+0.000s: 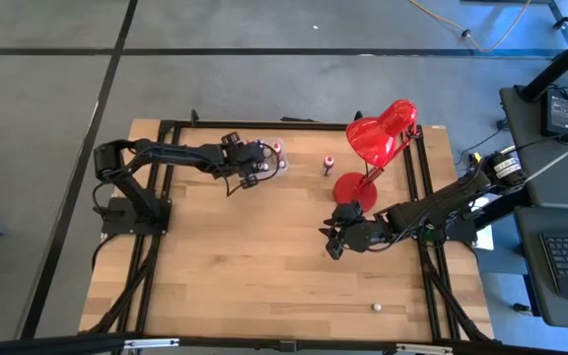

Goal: Pick & Place food coloring
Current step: Put the small black food coloring bottle into the transparent bin

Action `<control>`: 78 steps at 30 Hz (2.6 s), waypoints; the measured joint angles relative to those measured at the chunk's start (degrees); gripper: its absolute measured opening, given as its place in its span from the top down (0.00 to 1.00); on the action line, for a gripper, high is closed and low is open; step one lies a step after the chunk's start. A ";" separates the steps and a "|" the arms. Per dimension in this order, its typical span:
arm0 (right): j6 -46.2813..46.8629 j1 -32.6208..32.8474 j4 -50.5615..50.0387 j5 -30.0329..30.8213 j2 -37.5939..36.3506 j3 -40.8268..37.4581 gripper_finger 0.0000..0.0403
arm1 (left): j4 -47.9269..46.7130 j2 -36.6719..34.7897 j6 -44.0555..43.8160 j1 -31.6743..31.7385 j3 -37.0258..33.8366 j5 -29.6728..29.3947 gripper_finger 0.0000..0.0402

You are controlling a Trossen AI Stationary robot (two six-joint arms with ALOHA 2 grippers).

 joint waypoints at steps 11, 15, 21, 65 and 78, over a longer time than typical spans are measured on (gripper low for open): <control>-15.48 0.00 1.05 -12.38 0.00 3.75 0.65 | 5.02 -13.36 -3.92 -8.80 5.24 16.10 0.53; -21.47 0.02 1.10 -21.22 -0.02 6.54 0.65 | 7.16 -16.15 -9.92 -13.38 5.24 28.13 0.53; -22.83 0.19 0.28 -28.07 -0.02 8.03 0.65 | 10.91 -15.50 -17.29 -23.47 5.22 30.48 0.53; 4.54 36.58 -24.92 -19.37 13.69 12.18 0.65 | 37.48 2.77 -23.82 -38.31 5.18 14.09 0.53; 4.77 36.54 -23.38 -19.43 18.08 12.16 0.65 | 37.44 2.77 -23.69 -38.31 5.18 14.09 0.53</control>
